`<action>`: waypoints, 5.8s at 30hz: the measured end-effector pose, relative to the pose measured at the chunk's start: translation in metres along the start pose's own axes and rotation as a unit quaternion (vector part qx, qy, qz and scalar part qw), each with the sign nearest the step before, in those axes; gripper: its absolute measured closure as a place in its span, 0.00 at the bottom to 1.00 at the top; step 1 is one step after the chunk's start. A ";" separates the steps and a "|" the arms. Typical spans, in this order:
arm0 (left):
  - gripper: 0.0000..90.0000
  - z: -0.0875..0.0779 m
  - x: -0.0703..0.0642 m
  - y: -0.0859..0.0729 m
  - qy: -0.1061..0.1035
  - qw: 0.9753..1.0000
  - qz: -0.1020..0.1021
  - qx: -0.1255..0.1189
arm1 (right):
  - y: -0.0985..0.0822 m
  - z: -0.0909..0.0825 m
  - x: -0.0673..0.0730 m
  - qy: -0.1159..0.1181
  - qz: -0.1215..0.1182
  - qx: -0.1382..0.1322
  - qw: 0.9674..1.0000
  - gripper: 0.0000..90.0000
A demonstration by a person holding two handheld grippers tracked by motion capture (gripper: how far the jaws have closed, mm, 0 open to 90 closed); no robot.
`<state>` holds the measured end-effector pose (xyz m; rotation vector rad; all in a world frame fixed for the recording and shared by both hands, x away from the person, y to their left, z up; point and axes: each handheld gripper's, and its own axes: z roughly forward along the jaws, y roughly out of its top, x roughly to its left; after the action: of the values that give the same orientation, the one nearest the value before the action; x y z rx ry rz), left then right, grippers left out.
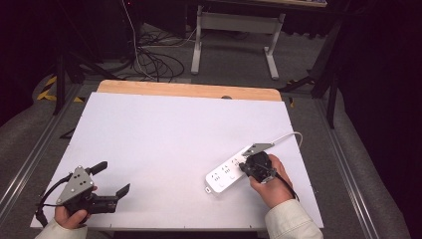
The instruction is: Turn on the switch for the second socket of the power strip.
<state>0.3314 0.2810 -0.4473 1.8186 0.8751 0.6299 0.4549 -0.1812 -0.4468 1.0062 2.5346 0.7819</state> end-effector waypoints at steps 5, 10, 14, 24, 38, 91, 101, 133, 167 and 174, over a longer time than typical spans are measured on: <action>0.04 0.000 0.000 0.000 0.000 1.000 0.000 0.000 | 0.001 0.001 0.001 -0.003 -0.002 0.004 1.000 1.00; 0.04 0.000 0.000 0.000 0.000 1.000 0.000 0.000 | 0.000 0.000 0.000 -0.001 0.001 0.001 1.000 1.00; 0.04 0.000 0.000 0.000 0.001 1.000 -0.002 -0.001 | 0.000 0.000 0.000 -0.001 0.000 0.002 1.000 1.00; 0.04 0.000 0.001 0.000 0.001 1.000 -0.004 -0.002 | 0.000 -0.010 -0.001 0.008 0.009 -0.043 0.999 1.00; 0.04 0.000 0.001 0.000 0.002 1.000 -0.002 -0.003 | 0.001 -0.041 -0.001 0.011 0.012 -0.114 0.993 1.00; 0.04 -0.004 -0.001 0.002 0.002 1.000 -0.004 0.007 | -0.029 -0.099 0.010 0.099 0.005 -0.214 0.972 0.25; 0.05 -0.005 -0.002 0.003 0.000 1.000 0.000 0.009 | -0.050 -0.075 0.009 0.131 0.023 -0.241 0.961 0.23; 0.04 -0.009 0.001 -0.002 0.016 1.000 0.000 0.004 | -0.092 -0.026 0.010 0.105 -0.008 -0.204 0.973 0.20; 0.04 -0.005 0.006 -0.006 0.026 1.000 -0.011 -0.001 | -0.091 -0.022 0.014 0.085 -0.016 -0.213 0.973 0.25; 0.04 -0.005 0.006 -0.006 0.025 1.000 -0.015 0.002 | -0.090 -0.022 0.015 0.084 -0.019 -0.212 0.974 0.25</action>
<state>0.3296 0.2903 -0.4503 1.7968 0.9359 0.6584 0.3858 -0.2337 -0.4834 0.7734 2.3553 1.3728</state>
